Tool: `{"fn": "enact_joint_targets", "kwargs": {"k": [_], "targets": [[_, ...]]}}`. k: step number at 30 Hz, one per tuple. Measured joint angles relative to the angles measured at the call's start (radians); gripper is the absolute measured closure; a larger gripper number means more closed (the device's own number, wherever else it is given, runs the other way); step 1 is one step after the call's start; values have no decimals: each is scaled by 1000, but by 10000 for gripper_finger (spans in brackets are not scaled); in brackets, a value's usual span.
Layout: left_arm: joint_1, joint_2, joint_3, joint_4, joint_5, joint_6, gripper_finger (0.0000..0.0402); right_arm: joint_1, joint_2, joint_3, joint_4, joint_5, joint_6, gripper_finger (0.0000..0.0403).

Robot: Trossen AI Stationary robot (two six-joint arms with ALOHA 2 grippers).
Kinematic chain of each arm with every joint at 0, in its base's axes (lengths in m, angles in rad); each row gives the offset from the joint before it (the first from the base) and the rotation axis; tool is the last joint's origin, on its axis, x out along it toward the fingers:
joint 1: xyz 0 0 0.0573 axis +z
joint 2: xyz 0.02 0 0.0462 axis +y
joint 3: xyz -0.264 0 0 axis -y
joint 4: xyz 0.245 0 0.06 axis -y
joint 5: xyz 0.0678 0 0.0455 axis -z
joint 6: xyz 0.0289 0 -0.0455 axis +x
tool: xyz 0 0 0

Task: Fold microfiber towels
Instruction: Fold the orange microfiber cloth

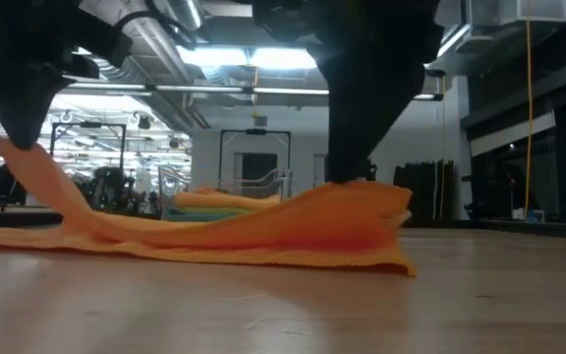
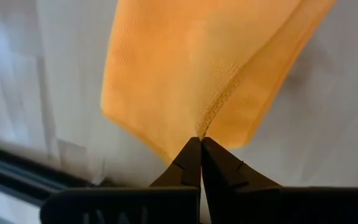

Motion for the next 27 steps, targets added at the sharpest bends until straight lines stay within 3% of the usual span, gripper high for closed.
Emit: {"fn": "enact_joint_targets", "kwargs": {"k": [7, 18, 21, 27], "targets": [[-9, 0, 0, 58, 60, -10, 391, 0, 0, 0, 22, -47, 14, 359], [-6, 0, 0, -20, 160, -34, 299, 0, 0, 6, 1, -258, 25, 280], [16, -9, 11, -111, 160, -73, 296, -4, -15, 39, -63, -249, 25, 277], [67, -70, 72, -206, 157, -136, 299, -31, -88, 127, -280, -115, 25, 285]]}}
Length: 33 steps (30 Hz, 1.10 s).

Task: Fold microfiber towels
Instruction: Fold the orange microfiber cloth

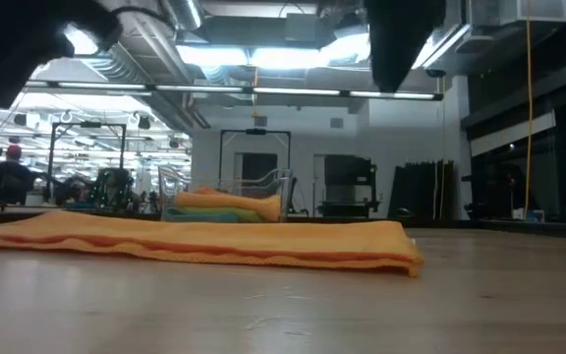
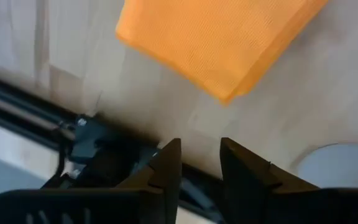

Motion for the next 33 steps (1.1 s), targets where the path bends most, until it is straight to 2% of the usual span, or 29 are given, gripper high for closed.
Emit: {"fn": "enact_joint_targets", "kwargs": {"k": [3, 6, 9, 11, 17, 22, 27, 29, 33], "targets": [[15, -30, 9, 93, 0, -49, 299, -11, -43, 28, -69, 4, 0, 286], [21, -32, 9, 282, -2, -107, 297, -20, -97, 33, -123, 16, -6, 286], [20, -3, 0, 487, -14, -108, 298, -24, -151, 33, -197, 158, -53, 286], [20, 32, -12, 551, -44, -138, 300, -28, -194, 29, -211, 271, -83, 286], [26, 164, -26, 482, -91, -358, 301, -48, -323, 17, -212, 361, -134, 286], [50, 321, -47, 502, -69, -391, 301, -42, -420, 17, -213, 347, -201, 286], [78, 388, -25, 519, -56, -413, 301, -6, -524, 16, -213, 321, -225, 286], [98, 390, -24, 534, -83, -415, 301, 10, -563, 16, -213, 320, -239, 286], [163, 389, -24, 556, -199, -409, 301, 41, -627, 16, -213, 342, -244, 286]]}}
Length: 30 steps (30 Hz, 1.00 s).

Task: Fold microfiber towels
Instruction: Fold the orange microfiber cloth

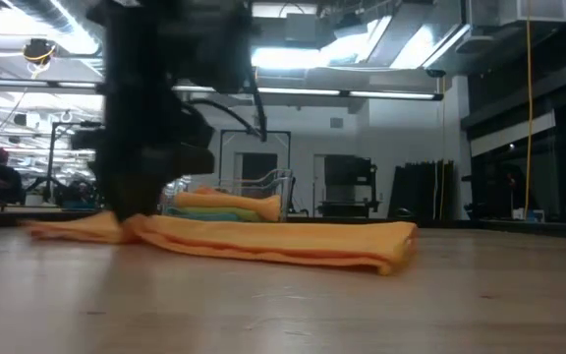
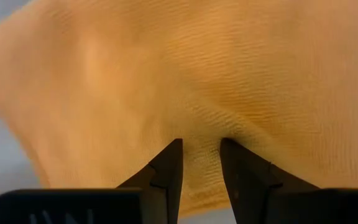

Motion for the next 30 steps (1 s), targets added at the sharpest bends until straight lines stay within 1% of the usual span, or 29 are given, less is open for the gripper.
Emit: {"fn": "enact_joint_targets", "kwargs": {"k": [2, 5, 6, 8, 11, 13, 17, 19, 22, 24, 25, 26, 28, 30], "targets": [[37, 0, -1, 15, -58, 56, 301, 11, -23, 0, 0, 20, -6, 286], [88, 0, -1, 101, -123, 162, 301, 22, -48, 0, 0, 43, -52, 286], [104, 0, -1, 139, -120, 181, 301, 22, -53, 0, 0, 49, -68, 286], [131, -4, 19, 171, -72, 172, 301, 22, -64, 0, 0, 54, -101, 286], [143, -29, 101, 181, 2, 152, 301, 22, -78, 0, 0, 55, -142, 286], [128, -47, 167, 175, 7, 153, 303, 22, -82, 0, 0, 55, -163, 286], [92, -47, 312, 181, -65, 153, 312, 22, -88, 0, 0, 55, -185, 286], [73, -38, 359, 227, -88, 154, 317, 22, -89, 0, 0, 49, -186, 286], [31, -21, 364, 303, -85, 153, 323, 23, -91, 0, 0, 27, -206, 286], [1, 11, 363, 411, -85, 139, 325, 23, -94, 0, 0, 4, -227, 286], [-15, 27, 360, 433, -89, 124, 326, 23, -94, 0, -1, -6, -233, 286], [-30, 49, 358, 445, -94, 107, 326, 23, -94, 0, -1, -6, -235, 286], [-55, 110, 359, 542, -98, 71, 326, 23, -93, 0, 0, -6, -233, 286], [-78, 164, 356, 587, -118, 48, 326, 23, -94, 0, 0, -7, -232, 286]]}}
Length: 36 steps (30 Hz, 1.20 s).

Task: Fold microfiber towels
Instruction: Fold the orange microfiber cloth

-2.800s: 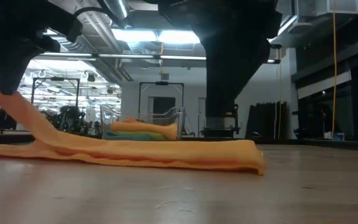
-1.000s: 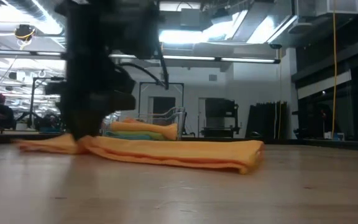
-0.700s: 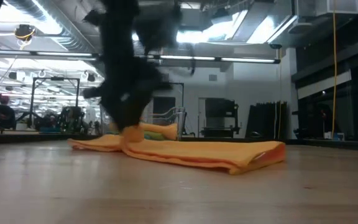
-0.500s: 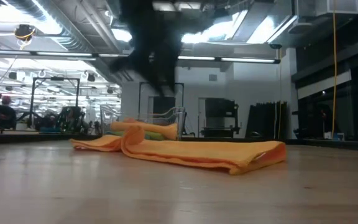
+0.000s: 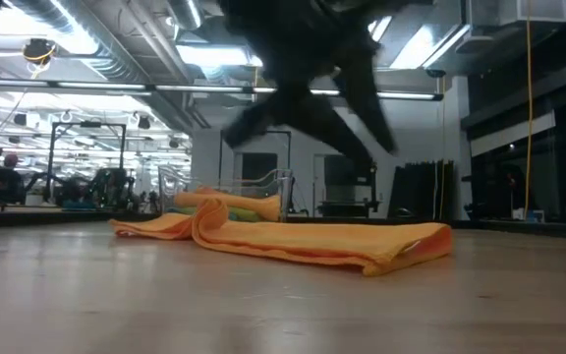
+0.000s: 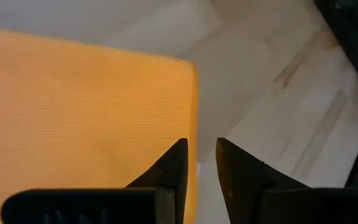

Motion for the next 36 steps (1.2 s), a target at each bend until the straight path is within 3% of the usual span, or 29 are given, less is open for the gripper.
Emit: {"fn": "enact_joint_targets", "kwargs": {"k": [6, 12, 18, 21, 26, 28, 36], "targets": [[-40, 114, 2, 64, -38, -74, 326, 0, 1, 0, 0, -8, 2, 286], [-94, 128, 2, 48, 171, -244, 326, 0, 1, 0, 0, -47, 4, 286], [-179, 128, 3, -16, 281, -377, 328, 0, 1, 0, 0, -76, 3, 286], [-218, 118, 23, 0, 206, -375, 340, 0, 1, 0, 0, -87, 2, 286], [-214, 83, 112, -22, -85, -189, 368, 0, 1, 0, 0, -89, 2, 286], [-190, 88, 118, -81, -150, -133, 375, 0, 1, 0, 0, -89, 6, 286], [-46, 116, 60, -95, -159, -103, 394, 0, 1, 0, 0, -98, 29, 286]]}}
